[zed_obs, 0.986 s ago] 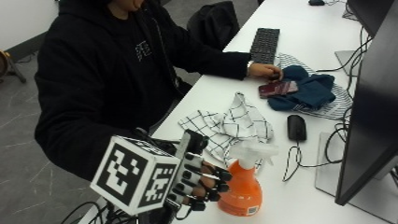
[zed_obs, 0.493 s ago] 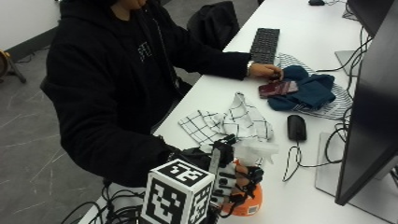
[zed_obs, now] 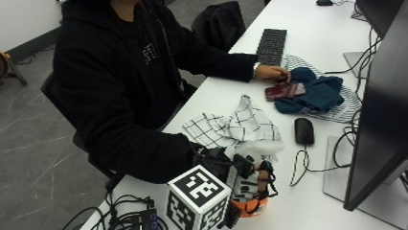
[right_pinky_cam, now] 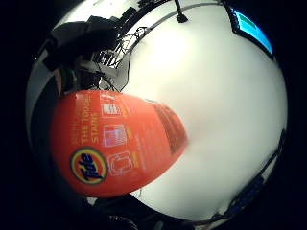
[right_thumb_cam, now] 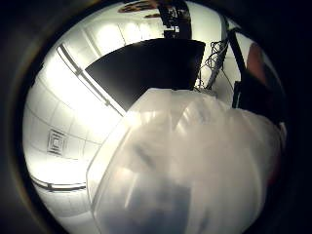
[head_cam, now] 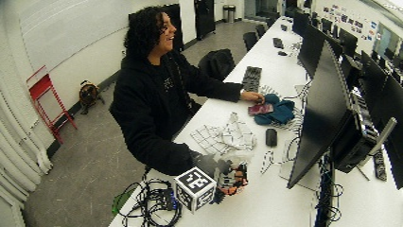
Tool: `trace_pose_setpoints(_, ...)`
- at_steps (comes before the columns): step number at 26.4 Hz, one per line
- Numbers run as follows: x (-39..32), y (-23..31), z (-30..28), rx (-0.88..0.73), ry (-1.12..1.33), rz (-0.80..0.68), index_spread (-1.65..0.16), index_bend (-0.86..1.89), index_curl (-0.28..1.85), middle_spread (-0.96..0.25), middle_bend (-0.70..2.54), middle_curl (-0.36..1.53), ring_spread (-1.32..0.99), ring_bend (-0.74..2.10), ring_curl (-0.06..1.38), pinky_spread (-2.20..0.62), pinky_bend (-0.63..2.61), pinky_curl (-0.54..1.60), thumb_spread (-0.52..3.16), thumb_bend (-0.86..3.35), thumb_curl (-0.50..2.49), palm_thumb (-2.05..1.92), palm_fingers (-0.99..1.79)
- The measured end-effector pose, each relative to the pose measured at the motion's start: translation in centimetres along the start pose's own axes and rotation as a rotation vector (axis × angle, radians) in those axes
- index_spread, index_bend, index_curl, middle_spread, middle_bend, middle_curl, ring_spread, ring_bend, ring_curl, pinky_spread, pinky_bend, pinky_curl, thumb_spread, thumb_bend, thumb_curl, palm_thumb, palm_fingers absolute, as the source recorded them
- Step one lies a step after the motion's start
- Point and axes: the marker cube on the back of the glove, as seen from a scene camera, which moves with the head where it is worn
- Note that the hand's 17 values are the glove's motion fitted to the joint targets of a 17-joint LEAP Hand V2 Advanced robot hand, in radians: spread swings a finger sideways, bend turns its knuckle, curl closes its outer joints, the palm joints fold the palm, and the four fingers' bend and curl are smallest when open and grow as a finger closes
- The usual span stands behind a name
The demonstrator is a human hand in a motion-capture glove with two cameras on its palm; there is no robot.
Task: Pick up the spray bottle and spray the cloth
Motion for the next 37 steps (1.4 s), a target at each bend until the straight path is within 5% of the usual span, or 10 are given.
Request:
trace_pose_setpoints(13, -0.7, -2.3, 1.5, 0.231, 0.004, -0.117, -0.28, 0.36, 0.44, -0.20, 0.56, 0.50, -0.23, 0.52, 0.42, -0.26, 0.30, 0.36, 0.53, -0.03, 0.56, 0.91, 1.44)
trace_pose_setpoints(21, -0.7, -2.4, 1.5, 0.209, 0.005, -0.116, -0.28, 0.39, 0.48, -0.20, 0.60, 0.52, -0.23, 0.56, 0.44, -0.29, 0.34, 0.37, 0.47, -0.03, 0.61, 0.91, 1.42)
trace_pose_setpoints(30, -6.0, 3.8, 1.8, -0.132, 0.147, -0.134, -0.27, 0.40, 0.51, -0.18, 0.64, 0.54, -0.22, 0.58, 0.45, -0.27, 0.35, 0.37, 0.44, -0.03, 0.66, 0.91, 1.37)
trace_pose_setpoints(37, -10.3, 10.7, 2.2, -0.506, 0.621, -0.070, -0.27, 0.38, 0.52, -0.18, 0.64, 0.54, -0.22, 0.59, 0.46, -0.26, 0.36, 0.38, 0.44, -0.03, 0.68, 0.91, 1.37)
